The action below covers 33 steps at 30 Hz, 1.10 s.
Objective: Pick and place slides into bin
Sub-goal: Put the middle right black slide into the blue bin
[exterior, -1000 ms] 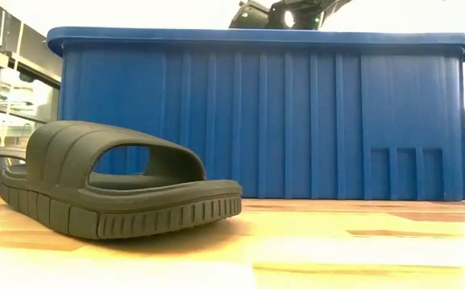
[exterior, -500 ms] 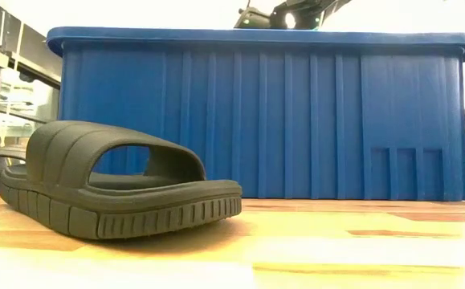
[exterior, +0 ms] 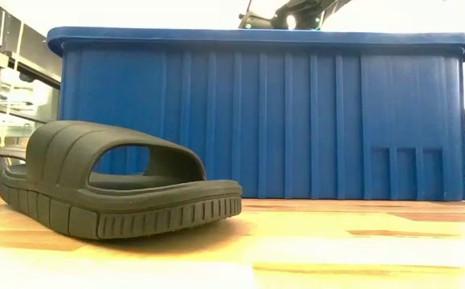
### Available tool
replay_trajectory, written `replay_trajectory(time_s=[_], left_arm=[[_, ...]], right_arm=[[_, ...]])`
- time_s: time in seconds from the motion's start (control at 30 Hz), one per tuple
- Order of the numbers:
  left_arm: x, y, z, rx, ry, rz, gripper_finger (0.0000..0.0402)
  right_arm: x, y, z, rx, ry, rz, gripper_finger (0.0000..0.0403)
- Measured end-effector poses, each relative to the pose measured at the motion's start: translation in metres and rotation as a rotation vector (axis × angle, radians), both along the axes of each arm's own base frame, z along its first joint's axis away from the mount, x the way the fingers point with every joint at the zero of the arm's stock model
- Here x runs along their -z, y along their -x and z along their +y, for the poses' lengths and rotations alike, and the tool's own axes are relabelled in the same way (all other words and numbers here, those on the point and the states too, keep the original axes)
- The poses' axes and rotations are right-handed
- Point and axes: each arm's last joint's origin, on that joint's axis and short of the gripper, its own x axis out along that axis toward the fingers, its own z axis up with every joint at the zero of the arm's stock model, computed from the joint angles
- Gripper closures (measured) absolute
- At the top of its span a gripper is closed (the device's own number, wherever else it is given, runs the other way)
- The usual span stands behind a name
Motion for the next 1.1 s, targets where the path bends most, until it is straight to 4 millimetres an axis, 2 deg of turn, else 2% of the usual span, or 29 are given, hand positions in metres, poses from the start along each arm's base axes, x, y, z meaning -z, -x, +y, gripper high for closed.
replay_trajectory(time_s=[0.13, 0.33, 0.43, 0.53, 0.6, 0.67, 0.73, 0.8, 0.9, 1.1], left_arm=[[0.0, 0.001, 0.0, 0.0, -0.003, 0.006, 0.0291], [0.0, 0.003, 0.002, -0.001, -0.013, 0.001, 0.0291], [0.0, 0.004, 0.002, -0.002, -0.011, -0.002, 0.0291], [-0.001, 0.006, 0.003, -0.003, -0.008, -0.008, 0.0291], [-0.001, 0.006, 0.003, -0.007, -0.001, -0.011, 0.0291], [-0.001, 0.006, 0.003, -0.009, 0.001, -0.012, 0.0291], [-0.001, 0.006, 0.003, -0.009, 0.001, -0.013, 0.0291], [-0.001, 0.006, 0.003, -0.01, 0.001, -0.015, 0.0291], [-0.002, 0.005, 0.003, -0.013, 0.013, -0.033, 0.0291], [-0.005, 0.002, 0.002, -0.024, 0.03, -0.077, 0.0291]], right_arm=[[-0.001, -0.002, 0.0, -0.021, 0.012, -0.002, 0.032], [-0.008, -0.012, 0.013, -0.09, 0.125, -0.028, 0.032], [-0.025, -0.014, 0.02, -0.154, 0.218, -0.028, 0.032], [-0.052, -0.011, 0.026, -0.3, 0.368, 0.07, 0.032], [-0.073, -0.008, 0.026, -0.48, 0.479, 0.199, 0.032], [-0.094, -0.003, 0.021, -0.769, 0.581, 0.307, 0.032], [-0.11, 0.002, 0.015, -1.032, 0.671, 0.302, 0.032], [-0.118, 0.009, 0.008, -1.23, 0.69, 0.247, 0.032], [-0.113, 0.019, -0.001, -1.476, 0.649, 0.244, 0.032], [-0.086, 0.031, -0.008, -1.86, 0.579, 0.446, 0.0303]])
